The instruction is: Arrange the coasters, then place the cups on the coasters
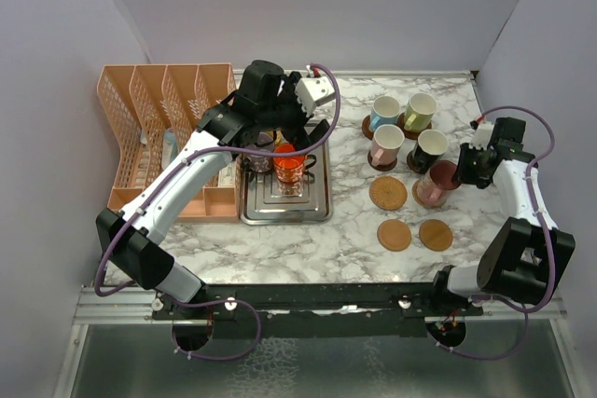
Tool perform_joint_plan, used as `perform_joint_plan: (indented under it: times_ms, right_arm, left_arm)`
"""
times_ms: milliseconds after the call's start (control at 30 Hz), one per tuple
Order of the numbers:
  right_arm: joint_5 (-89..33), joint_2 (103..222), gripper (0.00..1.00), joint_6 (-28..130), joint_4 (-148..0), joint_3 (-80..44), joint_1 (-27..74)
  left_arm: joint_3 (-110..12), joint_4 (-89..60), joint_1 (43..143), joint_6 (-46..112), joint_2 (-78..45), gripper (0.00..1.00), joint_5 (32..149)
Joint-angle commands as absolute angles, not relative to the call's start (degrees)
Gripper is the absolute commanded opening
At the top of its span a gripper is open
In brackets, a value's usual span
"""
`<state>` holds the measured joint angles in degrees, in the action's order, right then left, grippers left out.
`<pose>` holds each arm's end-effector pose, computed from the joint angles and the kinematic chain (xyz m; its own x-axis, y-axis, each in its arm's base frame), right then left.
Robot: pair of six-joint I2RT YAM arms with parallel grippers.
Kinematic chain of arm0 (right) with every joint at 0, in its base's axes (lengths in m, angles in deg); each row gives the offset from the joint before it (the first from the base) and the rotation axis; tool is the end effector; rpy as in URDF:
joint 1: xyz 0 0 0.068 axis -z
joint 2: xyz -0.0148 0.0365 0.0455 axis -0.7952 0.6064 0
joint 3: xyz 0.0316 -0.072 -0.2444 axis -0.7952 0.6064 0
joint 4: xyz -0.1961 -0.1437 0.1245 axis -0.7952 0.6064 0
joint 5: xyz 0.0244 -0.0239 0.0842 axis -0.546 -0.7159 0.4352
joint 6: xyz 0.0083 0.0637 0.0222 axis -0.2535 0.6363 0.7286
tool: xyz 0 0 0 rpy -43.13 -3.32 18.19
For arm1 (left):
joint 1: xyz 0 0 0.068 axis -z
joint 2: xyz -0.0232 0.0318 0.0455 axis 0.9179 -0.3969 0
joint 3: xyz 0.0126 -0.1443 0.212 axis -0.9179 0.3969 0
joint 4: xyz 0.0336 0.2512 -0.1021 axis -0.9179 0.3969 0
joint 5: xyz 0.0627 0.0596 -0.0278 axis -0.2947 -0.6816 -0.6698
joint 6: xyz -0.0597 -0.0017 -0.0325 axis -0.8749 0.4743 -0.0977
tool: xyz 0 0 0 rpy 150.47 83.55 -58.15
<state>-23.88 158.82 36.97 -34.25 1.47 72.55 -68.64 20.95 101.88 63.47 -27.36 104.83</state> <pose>0.2755 -0.0875 0.2043 -0.8528 0.1757 -0.4917 0.1317 0.9836 0.1230 0.2861 -0.2278 0.3868 -0.0951 0.4351 -0.8953 0.8885 0.4428 0.1208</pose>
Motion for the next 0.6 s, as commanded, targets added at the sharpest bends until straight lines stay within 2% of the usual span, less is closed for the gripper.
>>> perform_joint_plan:
  times_ms: [0, 567]
  right_arm:
    - [-21.2, 158.0, 0.17, 37.3, -35.7, -1.7, 72.9]
    - [-20.6, 158.4, 0.18, 37.1, -35.4, -1.7, 72.9]
  left_arm:
    - [-67.9, 20.7, 101.9, 64.2, -25.3, 0.99, 103.7]
    - [-67.9, 20.9, 101.9, 64.6, -25.3, 0.99, 103.7]
